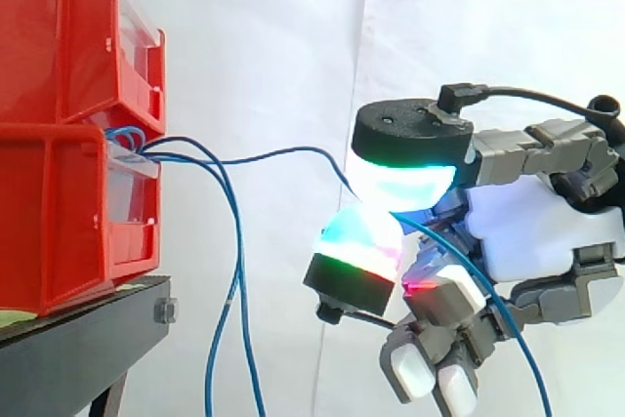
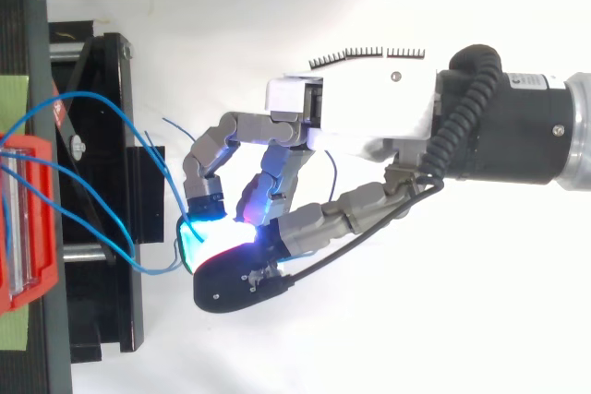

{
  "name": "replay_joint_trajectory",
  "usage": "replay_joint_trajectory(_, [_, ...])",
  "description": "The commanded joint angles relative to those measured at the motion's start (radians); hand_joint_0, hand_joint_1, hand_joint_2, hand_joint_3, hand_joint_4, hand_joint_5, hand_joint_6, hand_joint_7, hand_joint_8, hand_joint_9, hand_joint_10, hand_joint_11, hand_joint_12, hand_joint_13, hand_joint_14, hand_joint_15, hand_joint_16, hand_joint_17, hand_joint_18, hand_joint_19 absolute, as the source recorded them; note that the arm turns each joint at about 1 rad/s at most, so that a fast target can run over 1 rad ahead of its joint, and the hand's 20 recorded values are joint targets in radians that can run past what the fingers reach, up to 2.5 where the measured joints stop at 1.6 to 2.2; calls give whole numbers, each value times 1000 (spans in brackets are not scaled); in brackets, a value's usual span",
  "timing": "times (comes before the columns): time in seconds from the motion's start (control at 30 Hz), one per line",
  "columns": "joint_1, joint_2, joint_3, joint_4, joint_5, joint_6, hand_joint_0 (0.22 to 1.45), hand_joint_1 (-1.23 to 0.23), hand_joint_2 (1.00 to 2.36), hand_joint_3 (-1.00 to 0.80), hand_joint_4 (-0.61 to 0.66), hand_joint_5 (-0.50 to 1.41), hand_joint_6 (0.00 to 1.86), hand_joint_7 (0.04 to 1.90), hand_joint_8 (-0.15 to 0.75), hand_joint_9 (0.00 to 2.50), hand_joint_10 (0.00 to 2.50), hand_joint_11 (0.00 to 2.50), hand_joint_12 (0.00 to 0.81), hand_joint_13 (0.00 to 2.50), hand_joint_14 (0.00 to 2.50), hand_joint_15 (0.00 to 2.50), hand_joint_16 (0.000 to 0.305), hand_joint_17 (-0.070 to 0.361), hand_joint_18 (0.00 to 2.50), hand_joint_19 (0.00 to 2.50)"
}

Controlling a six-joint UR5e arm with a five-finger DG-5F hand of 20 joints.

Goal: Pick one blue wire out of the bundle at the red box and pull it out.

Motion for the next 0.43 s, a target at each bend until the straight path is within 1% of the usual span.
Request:
replay_joint_trajectory(0.0, [0,0,0,0,0,0,642,-813,1000,56,-33,-107,969,1044,400,1120,9,771,483,897,13,505,62,140,900,426])
replay_joint_trajectory(0.4, [0,0,-2,0,0,0,643,-812,1000,55,-37,-107,969,1040,399,1111,8,764,484,894,14,502,62,140,898,415])
